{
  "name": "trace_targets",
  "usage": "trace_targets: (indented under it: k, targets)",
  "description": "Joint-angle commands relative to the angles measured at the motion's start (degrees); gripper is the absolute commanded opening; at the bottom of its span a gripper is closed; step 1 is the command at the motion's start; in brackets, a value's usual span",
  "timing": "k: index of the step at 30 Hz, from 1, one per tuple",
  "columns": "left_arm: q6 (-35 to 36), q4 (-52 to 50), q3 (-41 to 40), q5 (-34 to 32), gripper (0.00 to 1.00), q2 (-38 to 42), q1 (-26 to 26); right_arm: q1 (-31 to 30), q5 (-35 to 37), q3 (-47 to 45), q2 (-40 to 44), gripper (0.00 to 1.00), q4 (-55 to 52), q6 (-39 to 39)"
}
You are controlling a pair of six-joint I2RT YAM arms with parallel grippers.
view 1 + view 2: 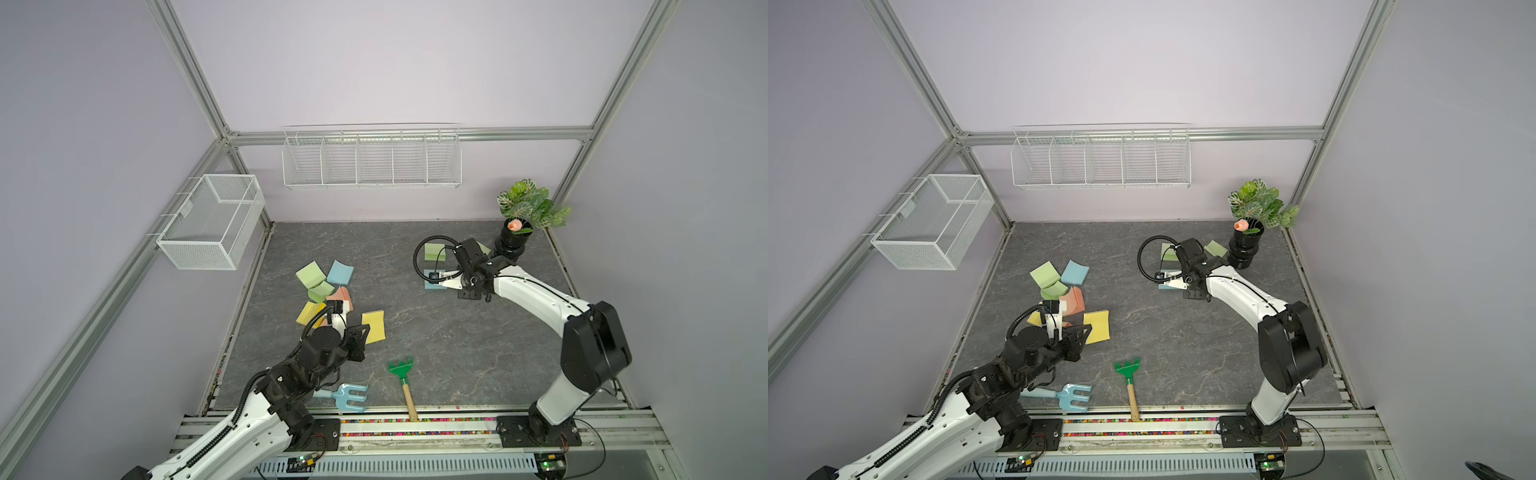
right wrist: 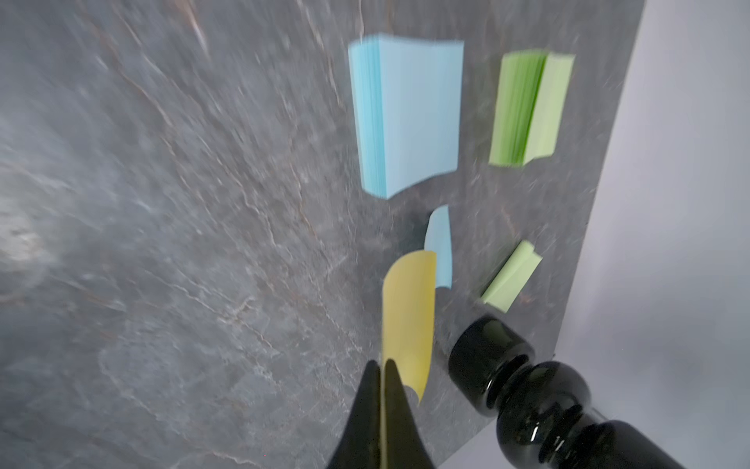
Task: Tear off pages from different memo pads
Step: Place the paper at the center of the board.
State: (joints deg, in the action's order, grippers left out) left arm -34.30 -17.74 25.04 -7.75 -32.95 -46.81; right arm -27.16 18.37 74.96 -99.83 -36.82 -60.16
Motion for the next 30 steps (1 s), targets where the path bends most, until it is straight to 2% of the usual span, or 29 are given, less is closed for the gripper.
trace_targets:
  k: [1, 6, 11, 14, 16, 17, 19, 22, 24, 25, 27, 30]
  targets:
    - [-1.2, -0.4, -0.7, -1.0, 0.16, 1.2, 0.2, 0.9, 2.9, 2.9, -3.1, 0.07, -6.2, -1.5]
    - [-1.2, -0.5, -0.8, -1.1, 0.17, 1.7, 0.3, 2.5, 1.3, 4.7, -8.0, 0.06, -6.1, 0.2]
    - [-1.1, -0.5, -0.7, -1.2, 0.17, 1.4, 0.3, 3.3, 1.1, 5.2, -13.1, 0.13, -5.7, 1.1]
    - [-1.1, -0.4, -0.7, -1.5, 0.17, 1.3, 0.2, 3.3, -1.9, 7.7, -14.4, 0.42, -8.5, 4.4]
    - [-1.3, 0.0, -1.0, -1.4, 0.17, 1.3, 0.2, 3.3, -7.4, 10.4, -13.1, 0.63, -13.4, 6.9]
    - [-1.4, 0.5, -1.1, -1.3, 0.17, 1.3, 0.3, 3.3, -8.4, 11.1, -11.7, 0.69, -14.6, 7.9]
    - [-1.9, 1.6, -1.4, -1.1, 0.16, 1.2, 0.3, 3.1, -9.8, 12.4, -6.4, 0.73, -15.0, 11.2]
    - [-4.3, 4.8, -1.9, -0.6, 0.15, -0.1, 0.2, 3.1, -10.4, 11.6, 4.8, 0.83, -10.5, 19.4]
    - [-6.7, 8.4, -2.0, 0.2, 0.14, -2.0, 0.3, 3.0, -9.0, 7.8, 14.0, 0.97, -4.2, 26.7]
    - [-8.4, 10.9, -1.9, 0.8, 0.13, -3.4, 0.3, 3.1, -7.9, 4.6, 19.5, 0.89, -0.3, 31.6]
    - [-11.7, 16.7, -2.0, 2.2, 0.13, -7.1, 0.2, 3.3, -7.4, -4.6, 30.9, 0.89, 9.6, 41.3]
    - [-13.5, 24.3, 0.6, 6.4, 0.12, -15.3, 0.1, 3.4, -14.3, -24.8, 49.1, 0.89, 28.4, 52.8]
